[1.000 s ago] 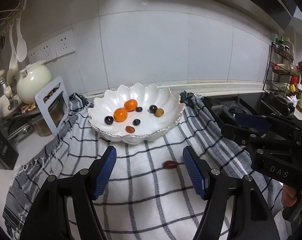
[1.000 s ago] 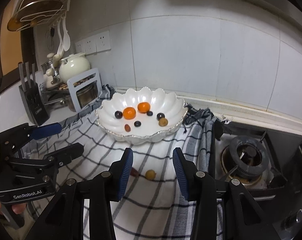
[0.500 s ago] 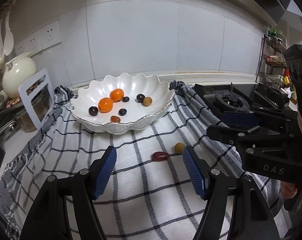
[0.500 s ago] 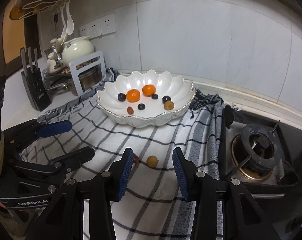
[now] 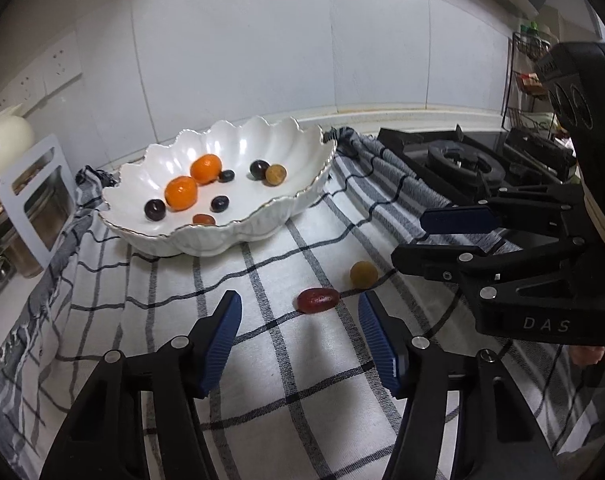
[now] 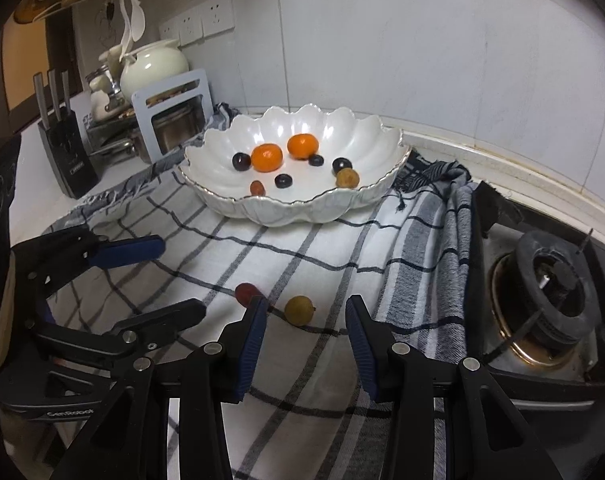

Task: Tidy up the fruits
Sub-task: 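Lower the left gripper to the red date while the right gripper reaches the tan longan, then close the left gripper on the red date while the right gripper grasps the longan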

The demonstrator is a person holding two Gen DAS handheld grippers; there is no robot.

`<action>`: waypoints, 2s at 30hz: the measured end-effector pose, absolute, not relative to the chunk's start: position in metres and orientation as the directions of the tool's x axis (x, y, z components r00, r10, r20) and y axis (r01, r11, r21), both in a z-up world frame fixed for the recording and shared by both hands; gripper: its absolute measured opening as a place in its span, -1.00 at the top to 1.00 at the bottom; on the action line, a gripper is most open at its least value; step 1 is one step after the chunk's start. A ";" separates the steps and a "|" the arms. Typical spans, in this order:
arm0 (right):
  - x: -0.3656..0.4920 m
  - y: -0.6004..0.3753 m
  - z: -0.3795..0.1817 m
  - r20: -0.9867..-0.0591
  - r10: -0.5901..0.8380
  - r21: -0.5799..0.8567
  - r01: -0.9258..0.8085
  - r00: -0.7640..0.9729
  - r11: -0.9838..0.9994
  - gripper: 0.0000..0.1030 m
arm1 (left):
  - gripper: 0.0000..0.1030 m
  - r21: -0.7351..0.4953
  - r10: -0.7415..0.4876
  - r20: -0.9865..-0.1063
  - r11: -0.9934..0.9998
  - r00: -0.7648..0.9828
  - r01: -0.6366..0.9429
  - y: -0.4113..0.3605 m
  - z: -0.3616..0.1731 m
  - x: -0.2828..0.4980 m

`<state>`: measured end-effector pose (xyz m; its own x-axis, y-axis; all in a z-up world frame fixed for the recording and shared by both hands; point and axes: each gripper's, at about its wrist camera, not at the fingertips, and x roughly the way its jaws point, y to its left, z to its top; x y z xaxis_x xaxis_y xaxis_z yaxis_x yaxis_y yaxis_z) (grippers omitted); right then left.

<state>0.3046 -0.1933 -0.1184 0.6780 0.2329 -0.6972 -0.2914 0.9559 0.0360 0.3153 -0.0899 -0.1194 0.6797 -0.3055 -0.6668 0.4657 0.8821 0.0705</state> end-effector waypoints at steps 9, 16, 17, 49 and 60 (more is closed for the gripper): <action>0.324 -0.194 -0.132 -0.719 0.269 0.078 -0.311 0.640 0.947 0.24 | -0.01 0.038 -0.349 -0.690 0.857 0.634 0.514 -0.095 -0.131 0.334; 0.334 -0.193 -0.140 -0.734 0.289 0.097 -0.327 0.614 0.940 0.31 | 0.06 0.037 -0.362 -0.713 0.836 0.601 0.548 -0.105 -0.142 0.341; 0.336 -0.193 -0.141 -0.737 0.293 0.101 -0.330 0.609 0.939 0.32 | 0.06 0.032 -0.364 -0.718 0.834 0.593 0.551 -0.106 -0.143 0.342; 0.346 -0.194 -0.161 -0.756 0.331 0.166 -0.324 0.564 0.931 0.52 | 0.45 -0.027 -0.333 -0.765 0.871 0.551 0.490 -0.106 -0.156 0.352; 0.328 -0.194 -0.147 -0.733 0.317 0.156 -0.305 0.603 0.940 0.52 | 0.45 -0.047 -0.329 -0.723 0.901 0.608 0.432 -0.092 -0.131 0.337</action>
